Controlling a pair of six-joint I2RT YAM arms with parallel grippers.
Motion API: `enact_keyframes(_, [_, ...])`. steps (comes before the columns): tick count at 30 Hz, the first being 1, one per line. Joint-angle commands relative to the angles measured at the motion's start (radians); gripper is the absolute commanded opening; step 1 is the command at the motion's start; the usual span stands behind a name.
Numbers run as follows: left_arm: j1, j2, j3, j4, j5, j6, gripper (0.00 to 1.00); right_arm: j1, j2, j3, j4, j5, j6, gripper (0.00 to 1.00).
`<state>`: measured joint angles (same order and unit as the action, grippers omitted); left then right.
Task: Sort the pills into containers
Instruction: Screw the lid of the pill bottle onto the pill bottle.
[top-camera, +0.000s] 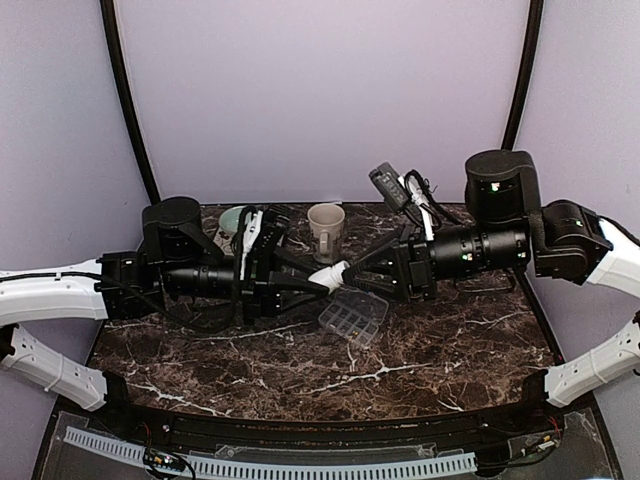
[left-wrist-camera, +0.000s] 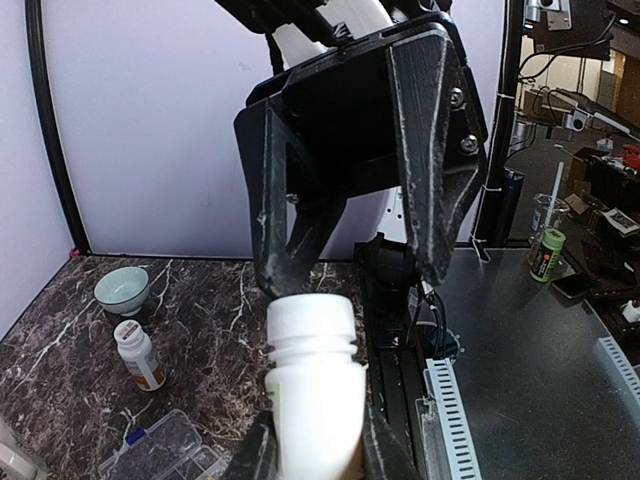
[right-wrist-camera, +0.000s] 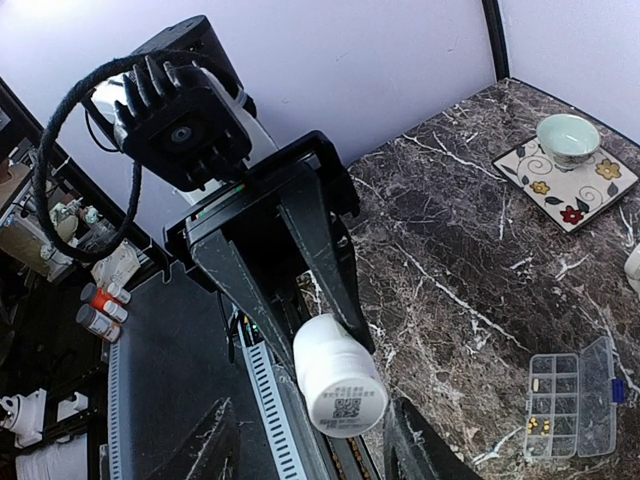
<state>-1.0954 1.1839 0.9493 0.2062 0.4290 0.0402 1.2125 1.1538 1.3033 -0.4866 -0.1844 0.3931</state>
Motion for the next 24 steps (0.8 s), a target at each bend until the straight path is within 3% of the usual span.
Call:
enact_keyframes(1, [0.005,0.0,0.035,-0.016,0.044,-0.011,0.0,0.009,0.003,0.004,0.028,-0.004,-0.018,0.49])
enact_keyframes(16, [0.005,0.003,0.05,-0.036,0.071,-0.007,0.0,0.009,0.029,0.01,0.022,-0.01,-0.023,0.47])
enact_keyframes(24, [0.006,0.004,0.053,-0.041,0.075,-0.005,0.0,0.009,0.048,0.02,0.013,-0.026,-0.018,0.31])
